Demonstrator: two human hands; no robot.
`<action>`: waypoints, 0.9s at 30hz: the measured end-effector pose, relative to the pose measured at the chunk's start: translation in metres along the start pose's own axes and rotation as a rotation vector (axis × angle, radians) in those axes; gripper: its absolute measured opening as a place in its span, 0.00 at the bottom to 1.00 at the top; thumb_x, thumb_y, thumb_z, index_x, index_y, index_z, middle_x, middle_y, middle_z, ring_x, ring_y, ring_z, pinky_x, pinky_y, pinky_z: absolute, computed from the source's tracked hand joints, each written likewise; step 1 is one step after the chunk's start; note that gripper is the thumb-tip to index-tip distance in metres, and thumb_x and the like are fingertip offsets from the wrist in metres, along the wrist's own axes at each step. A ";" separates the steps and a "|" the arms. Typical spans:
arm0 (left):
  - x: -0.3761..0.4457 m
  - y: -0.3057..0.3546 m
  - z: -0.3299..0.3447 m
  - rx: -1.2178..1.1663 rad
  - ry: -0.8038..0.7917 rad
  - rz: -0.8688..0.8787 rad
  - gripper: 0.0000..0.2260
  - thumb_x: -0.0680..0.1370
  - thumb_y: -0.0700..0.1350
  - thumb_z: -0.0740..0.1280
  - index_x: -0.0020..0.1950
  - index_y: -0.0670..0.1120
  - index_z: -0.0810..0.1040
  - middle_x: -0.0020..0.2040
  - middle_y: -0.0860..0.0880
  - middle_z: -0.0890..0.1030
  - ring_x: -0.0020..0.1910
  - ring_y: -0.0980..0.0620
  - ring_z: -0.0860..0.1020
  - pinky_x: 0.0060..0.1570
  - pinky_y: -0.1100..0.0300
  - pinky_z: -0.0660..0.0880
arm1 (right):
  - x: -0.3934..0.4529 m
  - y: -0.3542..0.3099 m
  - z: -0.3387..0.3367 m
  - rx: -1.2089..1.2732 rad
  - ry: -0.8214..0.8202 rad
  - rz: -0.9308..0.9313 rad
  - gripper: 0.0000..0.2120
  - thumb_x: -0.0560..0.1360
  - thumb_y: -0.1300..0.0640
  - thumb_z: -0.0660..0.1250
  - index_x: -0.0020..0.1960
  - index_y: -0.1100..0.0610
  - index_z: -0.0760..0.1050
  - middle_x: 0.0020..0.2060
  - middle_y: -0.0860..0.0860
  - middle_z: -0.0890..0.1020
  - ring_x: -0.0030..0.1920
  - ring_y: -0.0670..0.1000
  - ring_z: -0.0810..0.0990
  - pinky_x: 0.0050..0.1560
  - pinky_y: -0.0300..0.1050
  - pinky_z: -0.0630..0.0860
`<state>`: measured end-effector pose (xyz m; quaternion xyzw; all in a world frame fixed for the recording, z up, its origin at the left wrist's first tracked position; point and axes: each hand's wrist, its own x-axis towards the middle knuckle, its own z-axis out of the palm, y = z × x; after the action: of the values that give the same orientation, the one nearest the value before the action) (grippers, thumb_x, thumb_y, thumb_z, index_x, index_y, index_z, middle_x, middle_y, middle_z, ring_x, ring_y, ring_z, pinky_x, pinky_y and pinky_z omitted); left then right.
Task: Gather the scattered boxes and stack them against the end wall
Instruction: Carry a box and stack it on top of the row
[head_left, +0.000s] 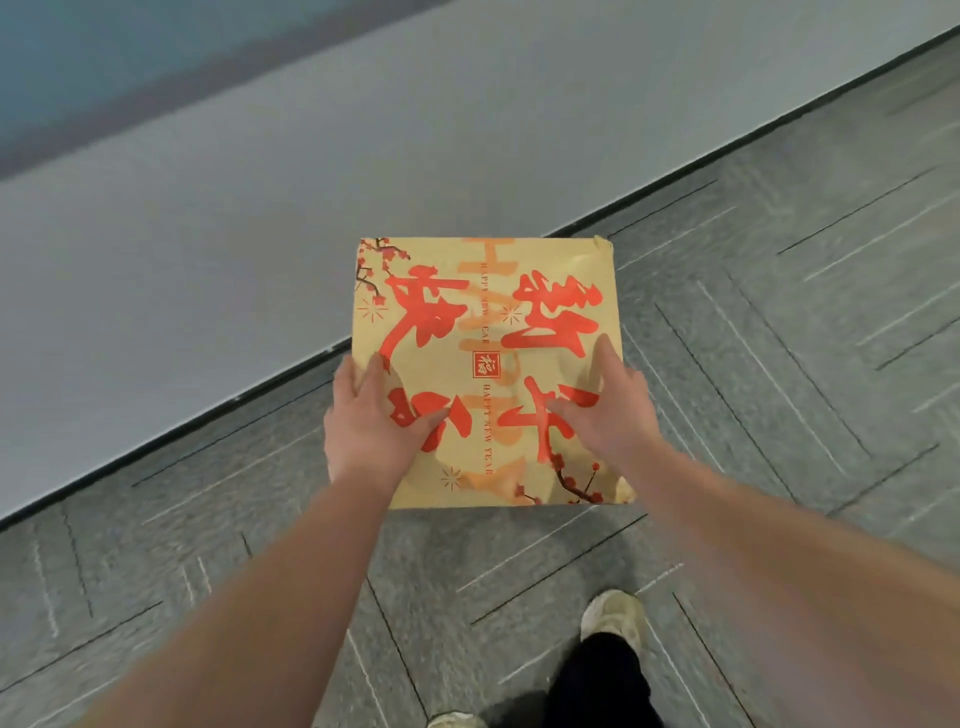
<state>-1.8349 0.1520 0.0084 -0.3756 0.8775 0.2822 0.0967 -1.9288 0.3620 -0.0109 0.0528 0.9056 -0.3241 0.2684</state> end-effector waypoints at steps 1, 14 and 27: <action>0.004 0.025 0.000 0.006 0.003 0.034 0.42 0.68 0.63 0.72 0.77 0.56 0.55 0.77 0.53 0.53 0.73 0.46 0.62 0.63 0.45 0.70 | 0.009 0.003 -0.020 0.045 0.021 0.003 0.42 0.68 0.45 0.75 0.74 0.43 0.54 0.59 0.51 0.73 0.56 0.54 0.78 0.54 0.56 0.79; 0.023 0.336 0.070 0.099 -0.052 0.409 0.40 0.67 0.63 0.73 0.74 0.55 0.60 0.76 0.49 0.57 0.71 0.45 0.65 0.62 0.47 0.71 | 0.091 0.094 -0.281 0.215 0.291 0.083 0.38 0.68 0.46 0.75 0.72 0.48 0.60 0.57 0.54 0.75 0.53 0.55 0.78 0.54 0.56 0.79; 0.013 0.614 0.206 0.189 -0.305 0.790 0.44 0.62 0.73 0.67 0.73 0.58 0.58 0.73 0.52 0.59 0.67 0.46 0.68 0.60 0.44 0.74 | 0.118 0.222 -0.490 0.327 0.576 0.401 0.37 0.69 0.49 0.75 0.71 0.54 0.61 0.58 0.57 0.74 0.55 0.57 0.75 0.53 0.48 0.74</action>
<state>-2.2908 0.6043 0.0936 0.0457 0.9516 0.2680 0.1435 -2.1907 0.8284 0.1200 0.3598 0.8519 -0.3773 0.0493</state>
